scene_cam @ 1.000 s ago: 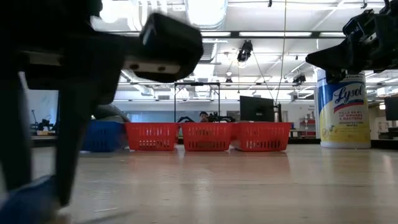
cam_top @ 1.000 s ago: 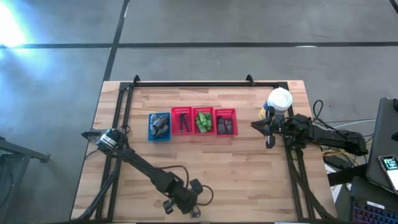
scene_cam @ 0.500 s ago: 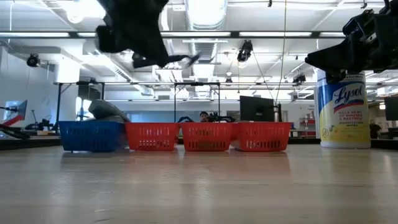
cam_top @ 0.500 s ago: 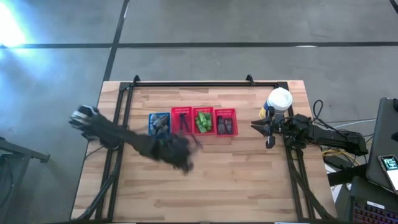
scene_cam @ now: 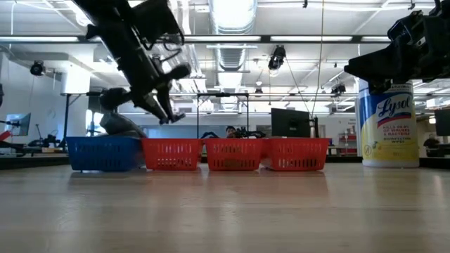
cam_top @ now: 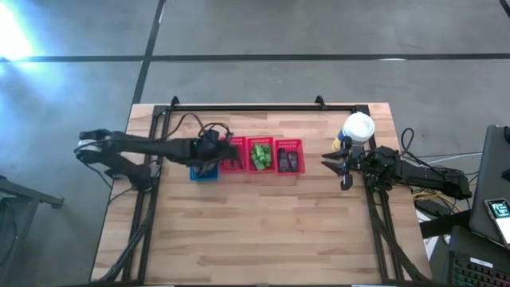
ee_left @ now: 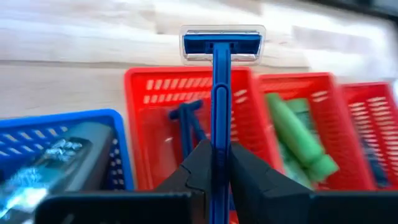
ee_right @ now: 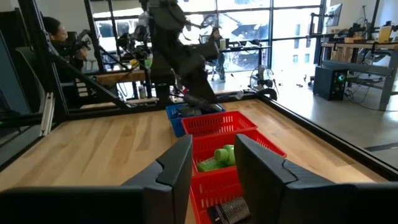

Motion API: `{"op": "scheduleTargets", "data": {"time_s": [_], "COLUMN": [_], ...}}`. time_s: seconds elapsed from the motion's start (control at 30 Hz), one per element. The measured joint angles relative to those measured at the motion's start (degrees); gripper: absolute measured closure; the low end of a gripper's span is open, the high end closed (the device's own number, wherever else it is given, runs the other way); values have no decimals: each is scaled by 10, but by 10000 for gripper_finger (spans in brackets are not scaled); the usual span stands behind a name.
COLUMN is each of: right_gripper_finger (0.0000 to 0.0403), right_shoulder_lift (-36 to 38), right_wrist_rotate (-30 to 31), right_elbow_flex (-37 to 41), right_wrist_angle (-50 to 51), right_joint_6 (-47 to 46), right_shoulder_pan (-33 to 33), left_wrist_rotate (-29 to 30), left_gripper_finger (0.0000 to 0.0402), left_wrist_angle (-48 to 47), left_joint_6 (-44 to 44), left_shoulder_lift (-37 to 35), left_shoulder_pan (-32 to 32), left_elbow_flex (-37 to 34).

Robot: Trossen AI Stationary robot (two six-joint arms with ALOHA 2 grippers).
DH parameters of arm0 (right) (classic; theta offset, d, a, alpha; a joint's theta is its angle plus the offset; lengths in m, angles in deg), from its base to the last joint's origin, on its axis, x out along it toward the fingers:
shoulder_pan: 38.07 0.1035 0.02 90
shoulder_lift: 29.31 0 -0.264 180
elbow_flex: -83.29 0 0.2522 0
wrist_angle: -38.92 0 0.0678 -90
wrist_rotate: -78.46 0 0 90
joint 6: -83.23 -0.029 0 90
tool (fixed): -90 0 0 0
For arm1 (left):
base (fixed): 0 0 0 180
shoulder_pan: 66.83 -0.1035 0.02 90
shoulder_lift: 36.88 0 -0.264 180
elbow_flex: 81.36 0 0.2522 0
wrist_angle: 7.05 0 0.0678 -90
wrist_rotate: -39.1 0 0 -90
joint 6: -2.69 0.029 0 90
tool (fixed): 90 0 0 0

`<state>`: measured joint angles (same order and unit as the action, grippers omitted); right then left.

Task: Pick & Place Travel size toiletries
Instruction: Put the blue razor into the left red bin, then return to Home Position

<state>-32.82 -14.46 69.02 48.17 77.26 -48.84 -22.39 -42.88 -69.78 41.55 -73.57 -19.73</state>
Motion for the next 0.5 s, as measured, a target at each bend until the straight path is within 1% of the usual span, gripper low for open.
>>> {"op": "scheduleTargets", "data": {"time_s": [0.1, 0.33, 0.43, 0.5], "right_gripper_finger": [279, 261, 253, 249], "right_shoulder_lift": [0, 0, 0, 0], "right_wrist_rotate": [0, 0, 0, 0], "right_elbow_flex": [0, 0, 0, 0], "right_wrist_angle": [0, 0, 0, 0], "right_joint_6": [0, 0, 0, 0], "right_shoulder_pan": [0, 0, 0, 0], "left_wrist_rotate": [-25, -29, -39, -40], "left_gripper_finger": [351, 300, 283, 277], "left_wrist_angle": [1, -5, -23, -48], "left_joint_6": [9, 25, 23, 26], "left_shoulder_lift": [25, 83, 89, 80], "left_shoulder_pan": [-11, -15, -14, -14], "left_elbow_flex": [10, 43, 60, 76]}}
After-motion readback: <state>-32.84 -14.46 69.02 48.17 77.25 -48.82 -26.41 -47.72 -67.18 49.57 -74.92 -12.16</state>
